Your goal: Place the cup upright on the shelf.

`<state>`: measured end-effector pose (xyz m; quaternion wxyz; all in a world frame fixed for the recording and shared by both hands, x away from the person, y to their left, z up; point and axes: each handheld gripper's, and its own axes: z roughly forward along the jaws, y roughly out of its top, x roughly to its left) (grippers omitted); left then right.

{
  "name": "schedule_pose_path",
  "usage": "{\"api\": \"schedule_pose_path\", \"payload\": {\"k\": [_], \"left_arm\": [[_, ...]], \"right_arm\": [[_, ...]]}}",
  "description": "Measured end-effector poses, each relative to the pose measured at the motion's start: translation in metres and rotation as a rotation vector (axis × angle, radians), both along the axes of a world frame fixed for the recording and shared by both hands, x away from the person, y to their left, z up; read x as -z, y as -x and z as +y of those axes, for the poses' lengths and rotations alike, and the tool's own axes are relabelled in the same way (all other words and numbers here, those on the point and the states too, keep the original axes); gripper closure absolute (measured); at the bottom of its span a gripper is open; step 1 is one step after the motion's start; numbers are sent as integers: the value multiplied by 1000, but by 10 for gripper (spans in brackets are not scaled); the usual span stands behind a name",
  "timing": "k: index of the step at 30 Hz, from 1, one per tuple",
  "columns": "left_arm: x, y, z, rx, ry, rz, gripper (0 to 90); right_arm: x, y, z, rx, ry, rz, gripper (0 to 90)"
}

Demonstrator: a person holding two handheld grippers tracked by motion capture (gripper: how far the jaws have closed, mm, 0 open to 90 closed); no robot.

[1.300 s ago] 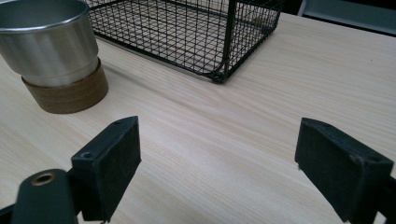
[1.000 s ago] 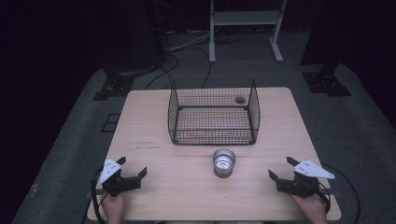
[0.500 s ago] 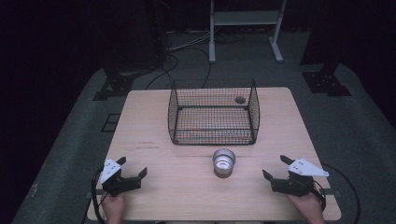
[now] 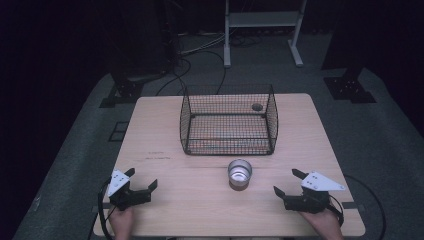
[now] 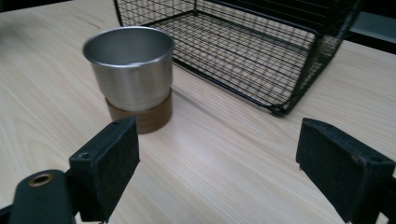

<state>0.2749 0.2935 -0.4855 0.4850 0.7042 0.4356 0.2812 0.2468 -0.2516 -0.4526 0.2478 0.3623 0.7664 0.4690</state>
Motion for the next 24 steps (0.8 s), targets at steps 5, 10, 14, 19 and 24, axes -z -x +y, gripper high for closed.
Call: {"api": "schedule_pose_path", "payload": {"k": [5, 10, 14, 19, 24], "left_arm": [[0, 0, 0, -1, 1, 1, 0], [0, 0, 0, -1, 3, 1, 0], [0, 0, 0, 0, 3, 0, 0], [0, 0, 1, 0, 5, 2, 0], [0, 0, 0, 0, 6, 0, 0]], "right_arm": [[-4, -1, 8, -33, 12, -5, 122], [-4, -2, 17, -52, 22, 11, 122], [-3, 0, 27, -78, 31, 20, 111], [-1, 1, 41, -116, 46, 41, 99], [0, -1, 55, -142, 64, 55, 86]]}}
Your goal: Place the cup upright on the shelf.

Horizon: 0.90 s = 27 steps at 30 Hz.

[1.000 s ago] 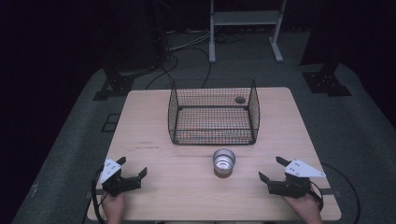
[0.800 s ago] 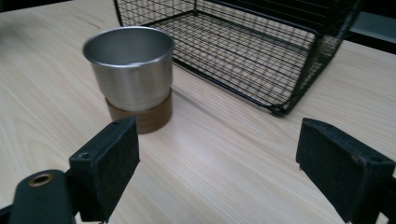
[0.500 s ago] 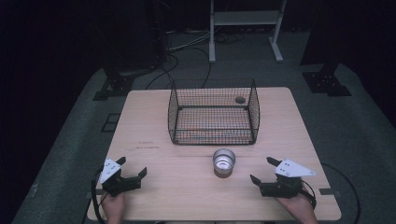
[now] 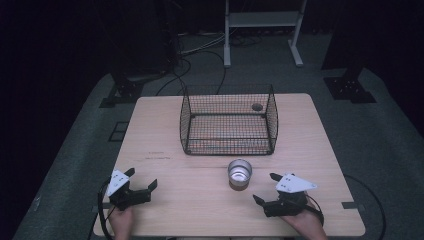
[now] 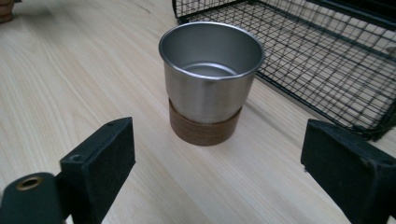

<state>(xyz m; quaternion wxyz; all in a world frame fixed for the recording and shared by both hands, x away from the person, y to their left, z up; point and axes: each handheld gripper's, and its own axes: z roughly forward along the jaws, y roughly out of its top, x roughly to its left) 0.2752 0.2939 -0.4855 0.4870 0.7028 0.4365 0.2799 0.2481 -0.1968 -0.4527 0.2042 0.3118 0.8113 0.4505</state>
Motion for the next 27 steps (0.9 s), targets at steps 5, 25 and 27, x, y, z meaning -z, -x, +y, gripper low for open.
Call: {"api": "schedule_pose_path", "payload": {"k": [5, 25, 27], "left_arm": [[0, 0, 0, 1, -3, -1, 0], [0, 0, 0, 1, -1, -4, 0], [0, 0, 0, 2, -4, -4, 0]], "right_arm": [[3, -8, 11, -21, 16, 21, 69], [6, -38, 39, -10, 30, 61, 36], [7, -43, 43, -1, 33, 66, 25]]}}
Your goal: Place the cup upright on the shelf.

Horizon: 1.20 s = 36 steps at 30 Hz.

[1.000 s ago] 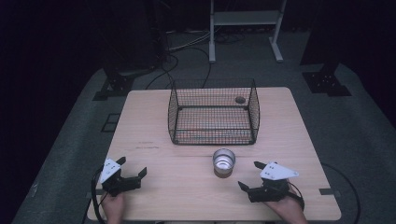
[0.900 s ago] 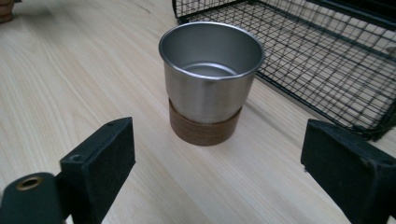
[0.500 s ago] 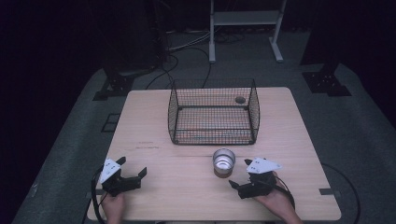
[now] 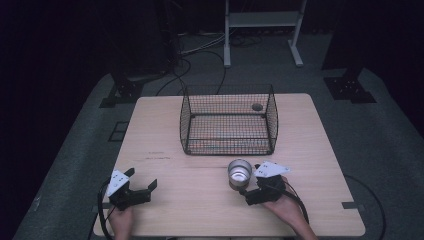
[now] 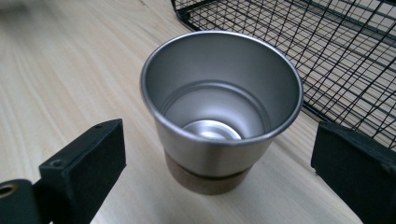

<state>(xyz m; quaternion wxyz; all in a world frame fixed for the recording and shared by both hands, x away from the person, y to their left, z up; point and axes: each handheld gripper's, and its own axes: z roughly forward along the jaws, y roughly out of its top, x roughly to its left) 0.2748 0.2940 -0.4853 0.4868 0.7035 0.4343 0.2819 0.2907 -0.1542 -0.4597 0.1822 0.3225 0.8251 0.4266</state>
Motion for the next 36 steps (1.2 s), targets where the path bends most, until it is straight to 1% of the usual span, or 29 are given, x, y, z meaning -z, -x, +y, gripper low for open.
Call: {"api": "schedule_pose_path", "payload": {"k": [1, 2, 4, 7, 8, 9, 11, 13, 16, 19, 21, 23, 25, 36], "left_arm": [[0, 0, 0, 0, 0, 0, 0], [0, 0, 0, 1, -1, 0, 0], [0, 0, 0, 1, -1, 0, 0], [0, 0, 0, -1, 1, 0, 0], [0, 0, 0, 0, 0, 0, 0], [0, 0, 0, 0, -1, 0, 0], [0, 0, 0, 1, -1, 0, 0], [0, 0, 0, 0, 1, -1, 0], [0, 0, 0, 0, 0, -1, 0], [0, 0, 0, 1, 1, -1, 0], [0, 0, 0, 0, 1, -1, 0], [0, 0, 0, 1, 1, 0, 0], [0, 0, 0, 1, 0, -1, 0], [0, 0, 0, 0, 1, 0, 0]], "right_arm": [[0, 0, 0, 0, 0, 0, 25], [2, -3, 2, 0, -7, 14, 25], [4, -4, 3, 1, -3, 21, 25], [6, -6, 7, 10, 1, 22, 25], [7, -7, 10, 6, -18, 25, 25], [7, -7, 10, 6, -18, 25, 25], [6, -9, 12, 9, -34, 27, 25], [6, -11, 15, 15, -30, 24, 26], [7, -13, 17, 23, -20, 31, 27], [7, -15, 19, 23, -24, 27, 52], [7, -18, 20, 32, -15, 25, 60], [6, -19, 21, 29, -15, 28, 99], [6, -20, 22, 26, -17, 25, 128], [3, -20, 22, 24, 5, 31, 163]]}}
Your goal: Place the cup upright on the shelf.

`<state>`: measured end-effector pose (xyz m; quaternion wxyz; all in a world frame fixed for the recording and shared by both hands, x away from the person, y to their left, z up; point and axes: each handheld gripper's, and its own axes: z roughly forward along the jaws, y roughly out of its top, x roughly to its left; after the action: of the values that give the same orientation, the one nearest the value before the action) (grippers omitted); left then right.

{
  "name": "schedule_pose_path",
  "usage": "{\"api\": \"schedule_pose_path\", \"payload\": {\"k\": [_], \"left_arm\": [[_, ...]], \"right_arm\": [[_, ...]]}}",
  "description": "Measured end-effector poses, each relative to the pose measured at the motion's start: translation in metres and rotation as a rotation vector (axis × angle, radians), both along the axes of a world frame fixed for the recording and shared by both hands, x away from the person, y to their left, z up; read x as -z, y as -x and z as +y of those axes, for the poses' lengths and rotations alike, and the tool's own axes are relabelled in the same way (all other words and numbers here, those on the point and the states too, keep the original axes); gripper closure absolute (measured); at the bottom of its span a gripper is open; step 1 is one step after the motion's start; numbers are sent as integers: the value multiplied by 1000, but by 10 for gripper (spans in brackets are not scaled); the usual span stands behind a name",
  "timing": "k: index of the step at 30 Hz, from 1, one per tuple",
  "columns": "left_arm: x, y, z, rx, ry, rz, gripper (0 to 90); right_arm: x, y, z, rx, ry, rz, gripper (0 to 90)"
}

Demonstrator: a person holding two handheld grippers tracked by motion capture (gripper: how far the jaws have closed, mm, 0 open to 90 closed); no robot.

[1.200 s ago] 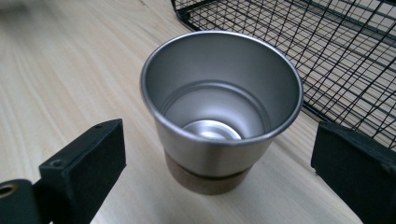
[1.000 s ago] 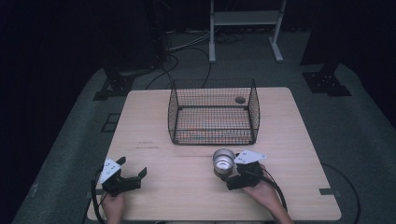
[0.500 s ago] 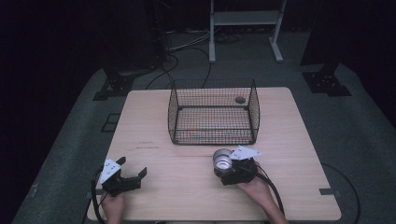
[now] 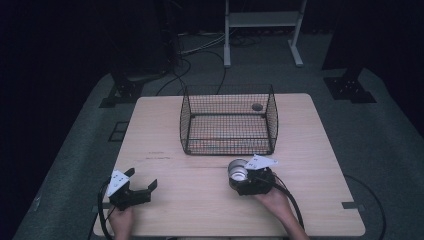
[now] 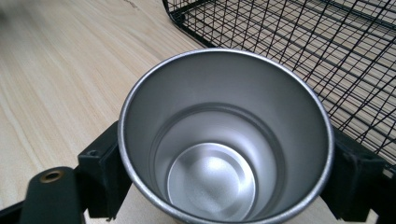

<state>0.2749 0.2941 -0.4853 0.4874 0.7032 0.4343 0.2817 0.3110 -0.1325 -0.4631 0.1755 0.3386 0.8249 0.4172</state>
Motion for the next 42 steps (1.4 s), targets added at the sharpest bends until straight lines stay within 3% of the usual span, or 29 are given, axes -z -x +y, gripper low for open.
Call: {"api": "schedule_pose_path", "payload": {"k": [16, 19, 28, 42], "left_arm": [[0, 0, 0, 1, -1, 0, 0], [0, 0, 0, 1, -2, -1, 0], [0, 0, -1, 1, -3, 0, 0], [0, 0, 0, 1, -3, 2, 0]], "right_arm": [[-9, 2, -8, -3, -29, 4, 178], [-15, 3, -9, -13, -23, -8, 179], [-37, 4, -15, -49, -76, 8, 179], [-60, 2, -20, -72, -101, 5, 179]]}}
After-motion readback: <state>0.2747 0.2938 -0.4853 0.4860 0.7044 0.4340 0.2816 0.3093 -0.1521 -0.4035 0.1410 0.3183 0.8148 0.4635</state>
